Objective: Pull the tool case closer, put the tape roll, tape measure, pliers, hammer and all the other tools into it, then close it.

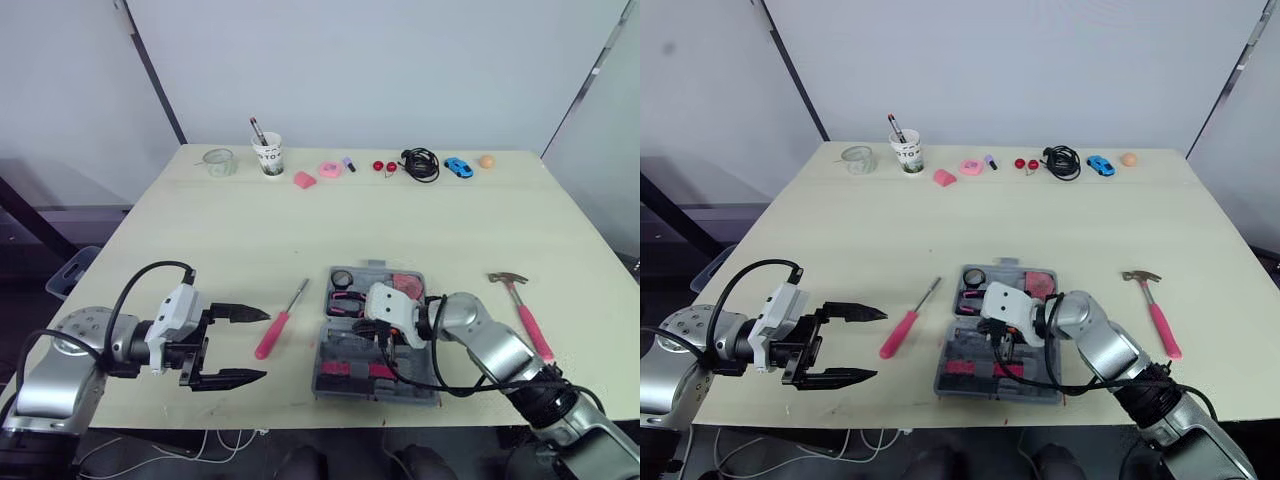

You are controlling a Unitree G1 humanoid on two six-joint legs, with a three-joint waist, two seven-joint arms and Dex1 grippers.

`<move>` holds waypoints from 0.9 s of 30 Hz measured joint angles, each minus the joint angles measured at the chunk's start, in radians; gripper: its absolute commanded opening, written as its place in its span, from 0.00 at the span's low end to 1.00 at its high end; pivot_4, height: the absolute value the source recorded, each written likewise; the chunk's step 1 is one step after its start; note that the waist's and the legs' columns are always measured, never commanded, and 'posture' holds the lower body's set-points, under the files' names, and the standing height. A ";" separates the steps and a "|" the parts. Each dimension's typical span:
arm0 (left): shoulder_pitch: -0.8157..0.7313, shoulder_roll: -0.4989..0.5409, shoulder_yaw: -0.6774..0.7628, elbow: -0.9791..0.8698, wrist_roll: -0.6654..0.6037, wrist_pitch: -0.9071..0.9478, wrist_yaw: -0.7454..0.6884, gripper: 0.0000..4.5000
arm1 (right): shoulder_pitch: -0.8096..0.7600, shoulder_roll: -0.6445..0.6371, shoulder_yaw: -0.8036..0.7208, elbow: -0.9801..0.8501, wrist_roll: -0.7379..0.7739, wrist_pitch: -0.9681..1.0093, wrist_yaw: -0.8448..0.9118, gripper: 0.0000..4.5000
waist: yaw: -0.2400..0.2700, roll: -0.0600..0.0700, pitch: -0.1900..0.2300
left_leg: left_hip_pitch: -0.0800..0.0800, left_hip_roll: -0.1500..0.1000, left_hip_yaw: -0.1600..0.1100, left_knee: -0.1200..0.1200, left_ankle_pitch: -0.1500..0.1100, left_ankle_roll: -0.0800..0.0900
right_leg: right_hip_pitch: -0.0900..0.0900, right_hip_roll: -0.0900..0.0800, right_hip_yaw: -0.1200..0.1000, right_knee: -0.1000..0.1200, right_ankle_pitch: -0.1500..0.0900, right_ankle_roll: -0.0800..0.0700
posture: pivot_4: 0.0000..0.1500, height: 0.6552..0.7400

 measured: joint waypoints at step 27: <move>-0.002 0.000 0.000 0.001 0.000 0.000 -0.001 1.00 | 0.005 0.056 -0.003 0.159 -0.080 -0.093 -0.009 0.01 | 0.000 -0.001 -0.001 | 0.001 0.000 0.000 0.000 0.000 0.000 | 0.000 0.000 0.001 0.001 0.000 0.000 | 1.00 1.00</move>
